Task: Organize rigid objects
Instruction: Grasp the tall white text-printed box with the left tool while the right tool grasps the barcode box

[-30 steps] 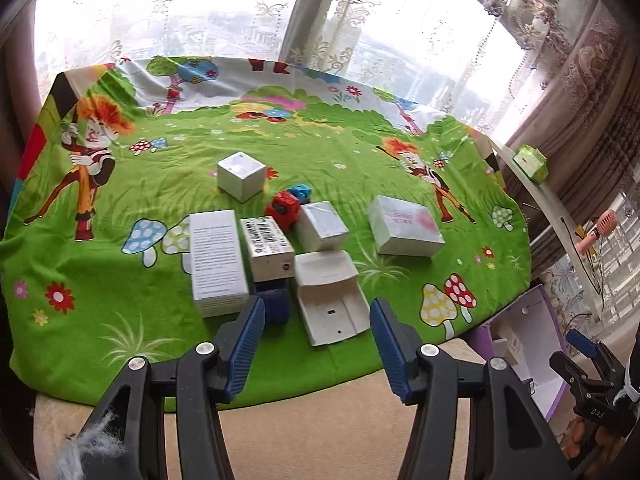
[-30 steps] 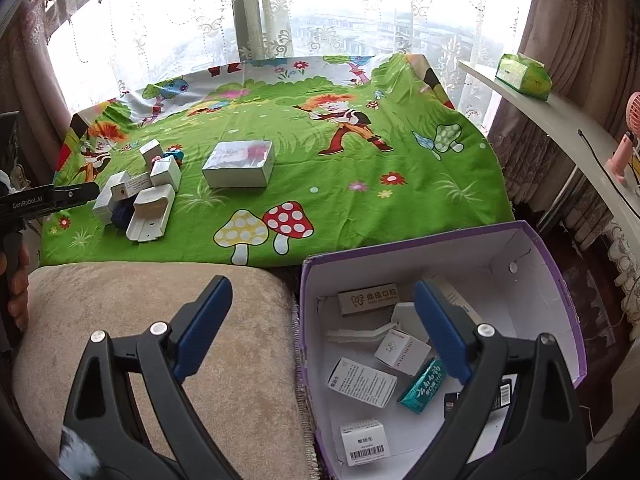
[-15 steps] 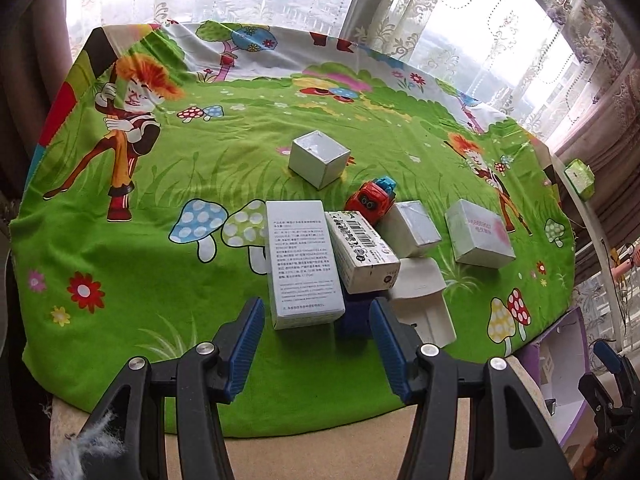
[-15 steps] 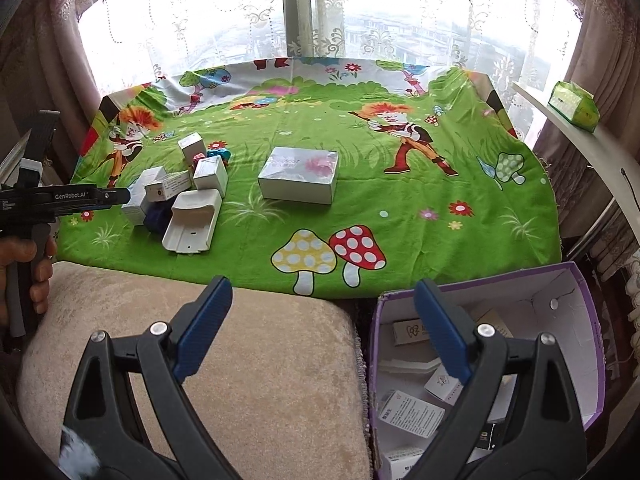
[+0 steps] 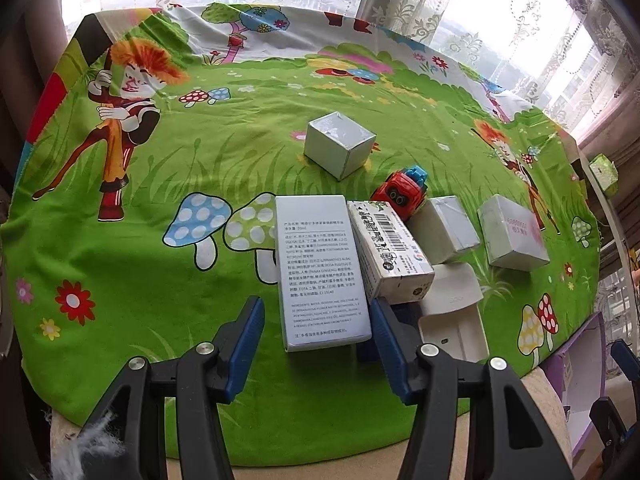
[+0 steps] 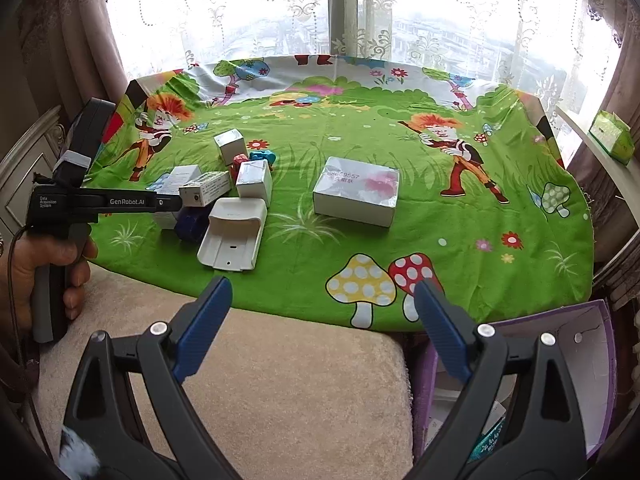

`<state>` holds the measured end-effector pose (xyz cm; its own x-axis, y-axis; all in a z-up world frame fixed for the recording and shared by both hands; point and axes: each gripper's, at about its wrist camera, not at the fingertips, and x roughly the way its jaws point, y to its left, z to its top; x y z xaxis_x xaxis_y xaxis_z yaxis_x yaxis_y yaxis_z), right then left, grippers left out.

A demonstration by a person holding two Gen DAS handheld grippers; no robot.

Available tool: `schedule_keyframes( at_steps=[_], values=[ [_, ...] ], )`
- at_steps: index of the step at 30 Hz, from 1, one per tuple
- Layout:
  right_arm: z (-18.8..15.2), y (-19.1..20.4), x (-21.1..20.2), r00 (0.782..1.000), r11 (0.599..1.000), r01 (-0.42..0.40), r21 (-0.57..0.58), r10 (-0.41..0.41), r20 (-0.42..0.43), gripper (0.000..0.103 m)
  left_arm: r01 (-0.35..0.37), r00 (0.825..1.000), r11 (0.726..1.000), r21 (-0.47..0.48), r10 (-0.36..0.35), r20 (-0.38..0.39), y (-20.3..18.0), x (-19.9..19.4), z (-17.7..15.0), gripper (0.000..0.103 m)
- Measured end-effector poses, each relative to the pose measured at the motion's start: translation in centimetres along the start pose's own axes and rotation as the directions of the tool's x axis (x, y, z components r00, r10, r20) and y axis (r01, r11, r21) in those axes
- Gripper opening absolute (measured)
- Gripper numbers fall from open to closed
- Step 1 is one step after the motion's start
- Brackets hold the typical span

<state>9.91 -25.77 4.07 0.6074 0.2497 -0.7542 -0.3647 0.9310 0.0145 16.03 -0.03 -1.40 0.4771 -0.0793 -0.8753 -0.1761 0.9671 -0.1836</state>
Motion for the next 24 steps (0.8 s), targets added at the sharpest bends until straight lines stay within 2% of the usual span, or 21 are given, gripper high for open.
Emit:
schedule_keyframes(
  at_steps=[7,8,9,15,24],
  values=[
    [1.1,1.9,1.4,1.0,0.999,-0.026,-0.034,0.025,-0.014,0.094,-0.006,1.0,1.0,-0.011,0.006,0.0,0.4,0.8,0.5,0.054],
    [1.3,2.2,1.7,0.999,0.999,-0.029,-0.039,0.028,-0.016,0.094,-0.003,1.0,1.0,-0.011,0.003,0.001,0.4,0.9,0.6,0.046],
    [1.5,2.5,1.9,0.999,0.999,-0.031,-0.045,0.03,-0.019,0.094,0.0,1.0,1.0,-0.011,0.0,-0.001,0.4,1.1,0.5,0.045],
    [2.9,4.2,3.5,0.998,0.997,-0.05,-0.063,0.048,-0.034,0.094,0.004,1.0,0.999,-0.04,-0.003,0.025,1.2,0.6,0.2,0.045],
    [5.6,8.1,6.0,0.995,0.991,-0.099,-0.088,0.097,-0.033,0.094,-0.022,0.993,0.985,-0.173,0.041,0.106,4.9,-1.6,-1.2,0.045]
  ],
)
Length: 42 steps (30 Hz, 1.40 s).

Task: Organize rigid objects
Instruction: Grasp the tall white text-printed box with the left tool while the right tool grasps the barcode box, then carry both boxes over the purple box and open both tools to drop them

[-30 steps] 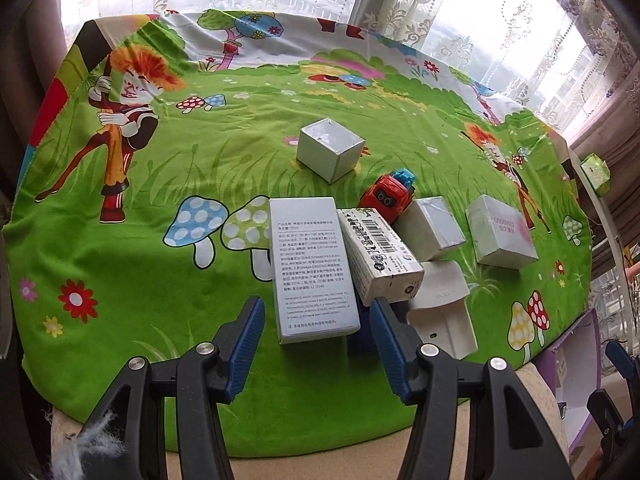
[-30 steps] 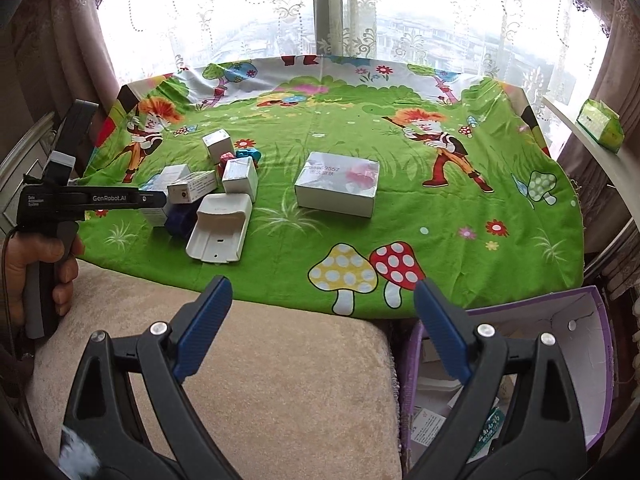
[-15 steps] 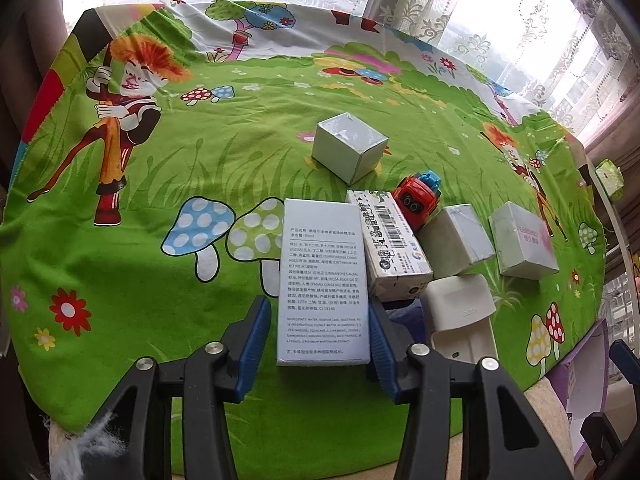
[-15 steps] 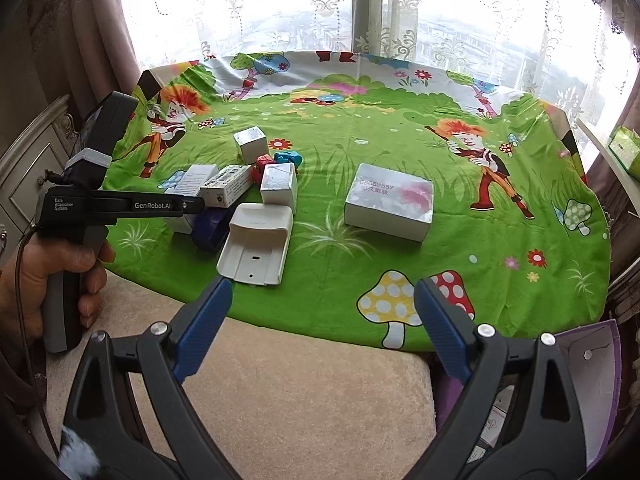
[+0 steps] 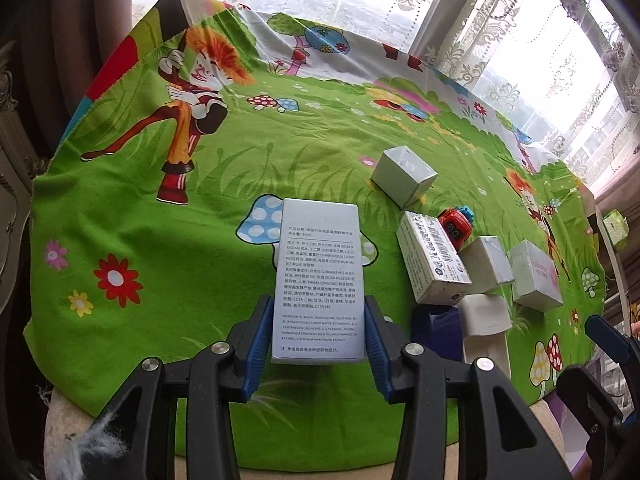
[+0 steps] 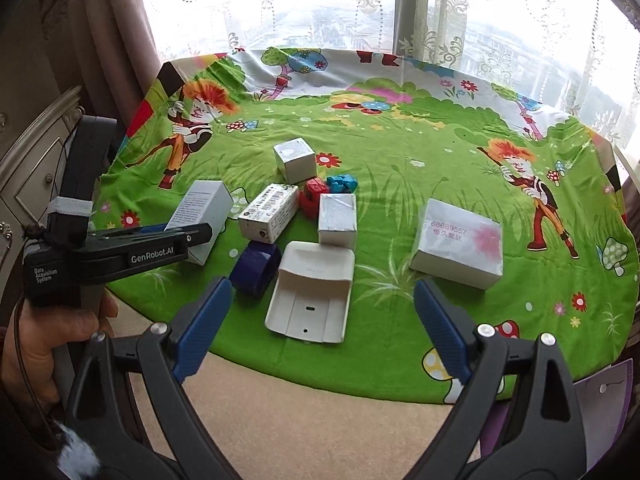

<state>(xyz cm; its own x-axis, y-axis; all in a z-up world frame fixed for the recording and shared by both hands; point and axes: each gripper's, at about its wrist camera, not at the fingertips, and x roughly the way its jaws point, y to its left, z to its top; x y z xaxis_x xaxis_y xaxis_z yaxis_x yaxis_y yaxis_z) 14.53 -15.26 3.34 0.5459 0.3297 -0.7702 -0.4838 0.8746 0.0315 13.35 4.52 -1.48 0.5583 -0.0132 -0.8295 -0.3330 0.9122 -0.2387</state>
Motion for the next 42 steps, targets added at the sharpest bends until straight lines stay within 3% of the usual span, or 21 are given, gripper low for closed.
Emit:
schedule_keyframes(
  at_steps=[6,16,27,29,30,42],
  values=[
    [2.5,2.3,3.0,1.0,1.0,0.004,-0.009,-0.004,-0.008,0.094,-0.029,0.997,0.994,-0.108,0.036,0.065,2.7,-1.6,-0.3,0.044],
    [4.4,4.8,8.4,0.996,0.997,0.054,-0.057,-0.058,-0.07,0.092,-0.008,0.998,0.987,-0.162,0.018,0.064,3.8,-1.2,-0.5,0.044],
    [4.3,5.0,11.8,0.988,0.997,0.051,-0.062,-0.059,-0.143,0.062,-0.006,0.998,0.989,-0.148,0.015,0.06,3.6,-1.0,-0.6,0.044],
    [4.2,4.6,12.1,0.986,0.998,0.04,-0.047,-0.047,-0.157,0.039,-0.007,0.998,0.99,-0.14,0.015,0.062,3.4,-1.0,-0.6,0.044],
    [4.0,4.6,12.0,0.987,0.998,0.037,-0.045,-0.044,-0.155,0.037,-0.007,0.998,0.991,-0.137,0.015,0.063,3.4,-1.0,-0.6,0.044],
    [2.9,4.3,7.6,0.997,0.996,0.066,-0.053,-0.067,-0.033,0.037,-0.007,0.994,0.998,-0.067,0.014,0.106,1.6,-2.4,-0.8,0.044]
  ],
)
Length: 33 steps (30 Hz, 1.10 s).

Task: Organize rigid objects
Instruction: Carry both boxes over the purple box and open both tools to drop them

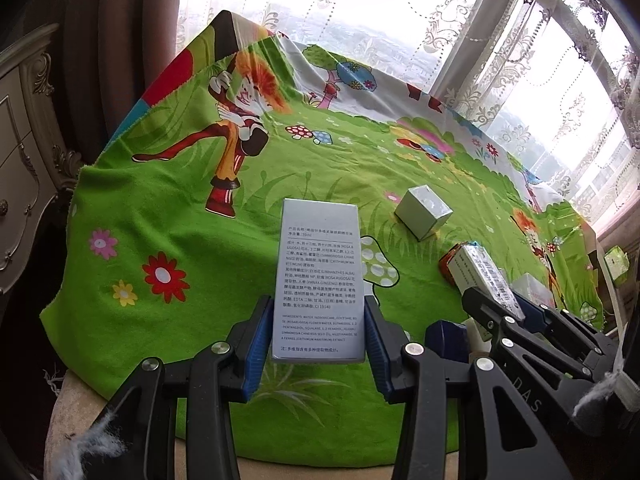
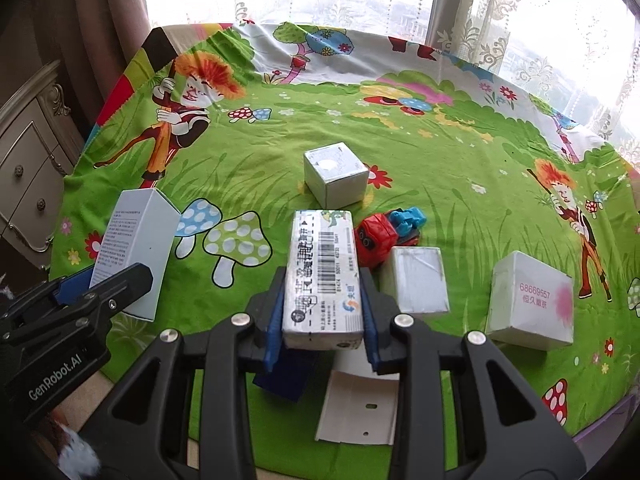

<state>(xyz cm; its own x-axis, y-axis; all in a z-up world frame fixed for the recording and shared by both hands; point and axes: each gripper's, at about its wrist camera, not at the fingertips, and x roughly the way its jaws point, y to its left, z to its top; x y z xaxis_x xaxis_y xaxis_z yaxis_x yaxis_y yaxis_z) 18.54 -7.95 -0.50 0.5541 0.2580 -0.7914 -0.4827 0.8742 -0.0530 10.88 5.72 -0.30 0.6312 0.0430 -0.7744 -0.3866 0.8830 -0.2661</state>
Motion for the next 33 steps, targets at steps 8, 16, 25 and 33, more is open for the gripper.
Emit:
schedule_keyframes(
  at_steps=[8,16,25,33],
  values=[
    [-2.4,-1.0,-3.9,0.997,1.0,0.029,-0.002,-0.029,0.068,0.037,0.044,0.999,0.998,0.05,-0.044,0.002,-2.3,-1.6,-1.2,0.044],
    [-4.5,-3.1,-6.4,0.996,0.998,0.034,0.049,-0.038,0.08,0.037,0.074,0.997,0.992,0.102,-0.074,0.0,-4.5,-2.9,-2.4,0.044],
    [-6.9,-5.8,-8.7,0.996,0.993,0.042,0.106,-0.05,0.074,0.037,0.107,0.994,0.98,0.168,-0.105,-0.017,-7.1,-3.9,-3.8,0.044],
    [-9.2,-8.8,-10.9,0.995,0.985,0.057,0.162,-0.069,0.072,0.037,0.164,0.986,0.956,0.244,-0.157,-0.05,-10.6,-4.9,-5.6,0.044]
  ],
)
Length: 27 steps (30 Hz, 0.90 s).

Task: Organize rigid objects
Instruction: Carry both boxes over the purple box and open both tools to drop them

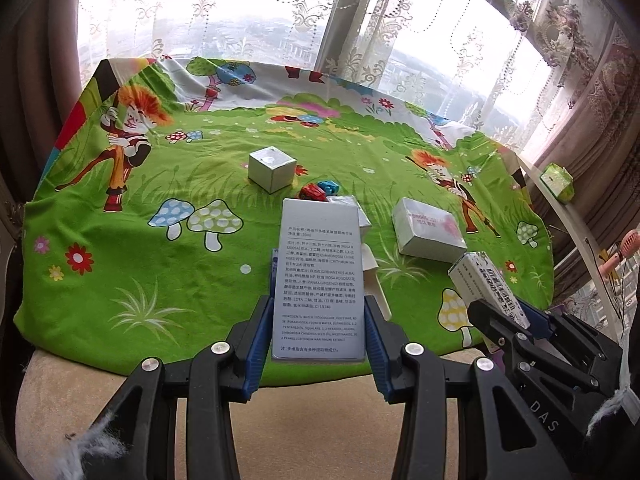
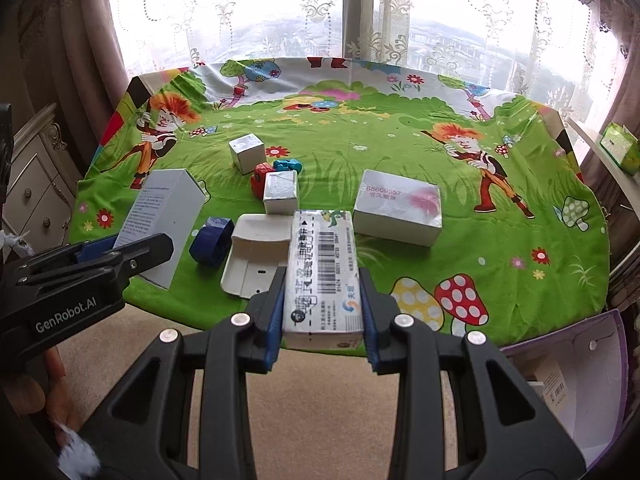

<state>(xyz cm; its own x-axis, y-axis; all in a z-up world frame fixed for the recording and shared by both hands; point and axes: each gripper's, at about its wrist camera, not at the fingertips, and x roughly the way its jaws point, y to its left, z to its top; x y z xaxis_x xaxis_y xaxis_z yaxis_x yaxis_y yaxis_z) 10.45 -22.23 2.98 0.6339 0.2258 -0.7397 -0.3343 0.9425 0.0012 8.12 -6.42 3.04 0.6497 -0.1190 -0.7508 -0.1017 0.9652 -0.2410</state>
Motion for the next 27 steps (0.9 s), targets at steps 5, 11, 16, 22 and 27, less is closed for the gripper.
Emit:
schedule_keyframes(
  at_steps=[5,11,16,22,27],
  values=[
    [-0.8,-2.1,-1.1,1.0,0.999,0.016,0.037,-0.016,0.006,0.037,0.041,0.999,0.998,0.053,-0.041,-0.013,-2.4,-0.1,-0.5,0.044],
    [-2.2,-4.6,-2.2,0.999,0.996,0.035,0.077,-0.035,0.003,0.037,0.096,0.995,0.989,0.116,-0.091,-0.048,-5.1,0.1,-1.1,0.044],
    [-3.8,-7.3,-3.4,0.998,0.991,0.064,0.122,-0.064,0.002,0.037,0.13,0.99,0.976,0.173,-0.119,-0.075,-7.7,0.2,-1.6,0.044],
    [-5.8,-11.0,-4.9,0.995,0.978,0.104,0.182,-0.104,-0.006,0.037,0.177,0.982,0.954,0.24,-0.155,-0.107,-10.8,0.3,-2.1,0.044],
    [-7.8,-14.5,-6.4,0.987,0.959,0.16,0.233,-0.16,-0.02,0.037,0.24,0.968,0.926,0.292,-0.205,-0.145,-13.7,0.3,-2.8,0.044]
  ],
)
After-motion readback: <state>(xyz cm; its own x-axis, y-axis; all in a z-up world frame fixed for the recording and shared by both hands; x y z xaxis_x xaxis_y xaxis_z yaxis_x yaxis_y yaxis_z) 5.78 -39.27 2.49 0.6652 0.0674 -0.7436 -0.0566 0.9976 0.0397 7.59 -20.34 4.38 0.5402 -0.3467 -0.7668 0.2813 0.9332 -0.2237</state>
